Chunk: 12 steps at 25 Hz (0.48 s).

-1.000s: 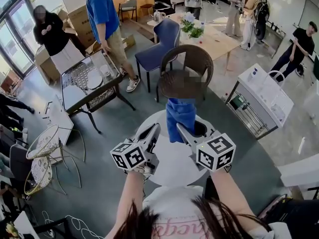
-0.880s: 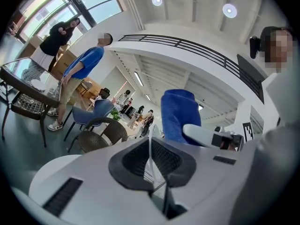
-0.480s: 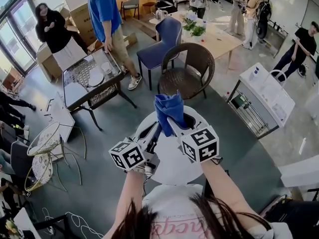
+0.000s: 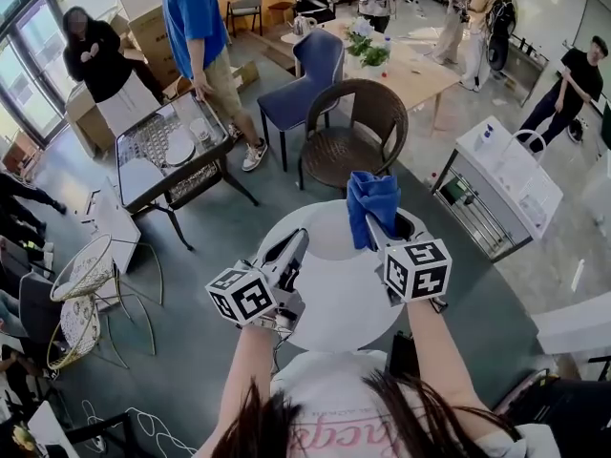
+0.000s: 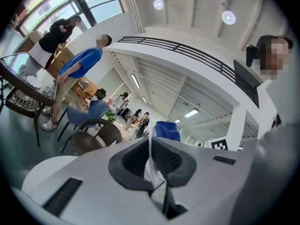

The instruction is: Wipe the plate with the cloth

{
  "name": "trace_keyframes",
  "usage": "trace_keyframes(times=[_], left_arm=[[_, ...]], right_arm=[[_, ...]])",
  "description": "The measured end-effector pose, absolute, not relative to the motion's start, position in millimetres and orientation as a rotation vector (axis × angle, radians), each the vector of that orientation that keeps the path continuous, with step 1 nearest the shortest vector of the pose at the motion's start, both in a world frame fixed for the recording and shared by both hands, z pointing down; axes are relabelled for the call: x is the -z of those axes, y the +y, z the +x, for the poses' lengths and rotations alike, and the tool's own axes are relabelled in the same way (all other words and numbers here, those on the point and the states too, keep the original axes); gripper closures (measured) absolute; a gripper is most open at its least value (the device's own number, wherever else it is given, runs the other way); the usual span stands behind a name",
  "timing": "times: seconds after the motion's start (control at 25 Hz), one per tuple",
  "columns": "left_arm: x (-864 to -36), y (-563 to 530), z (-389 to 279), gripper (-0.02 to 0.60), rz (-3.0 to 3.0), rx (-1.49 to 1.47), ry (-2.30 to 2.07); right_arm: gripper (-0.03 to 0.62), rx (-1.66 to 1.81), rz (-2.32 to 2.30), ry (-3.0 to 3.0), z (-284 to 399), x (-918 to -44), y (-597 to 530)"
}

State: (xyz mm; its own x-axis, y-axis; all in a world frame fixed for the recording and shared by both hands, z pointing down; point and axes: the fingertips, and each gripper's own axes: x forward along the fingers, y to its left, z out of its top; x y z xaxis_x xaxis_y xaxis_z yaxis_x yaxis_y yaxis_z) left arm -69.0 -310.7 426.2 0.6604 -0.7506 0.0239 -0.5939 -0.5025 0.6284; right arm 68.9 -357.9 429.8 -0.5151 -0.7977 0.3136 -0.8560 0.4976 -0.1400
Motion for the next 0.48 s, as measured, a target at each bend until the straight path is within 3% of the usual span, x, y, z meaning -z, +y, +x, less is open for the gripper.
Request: trace_keyframes(times=[0.28,0.48], left_arm=[[-427,-319,-73,0.560,2.260,0.334,-1.067],[-424,-326,-80,0.560,2.240,0.373,-1.083]], right_arm=[[0.462,-0.476,1.559,-2.482,103,-430,-353],[0.462,-0.454,1.389,-2.674,52,-404,-322]])
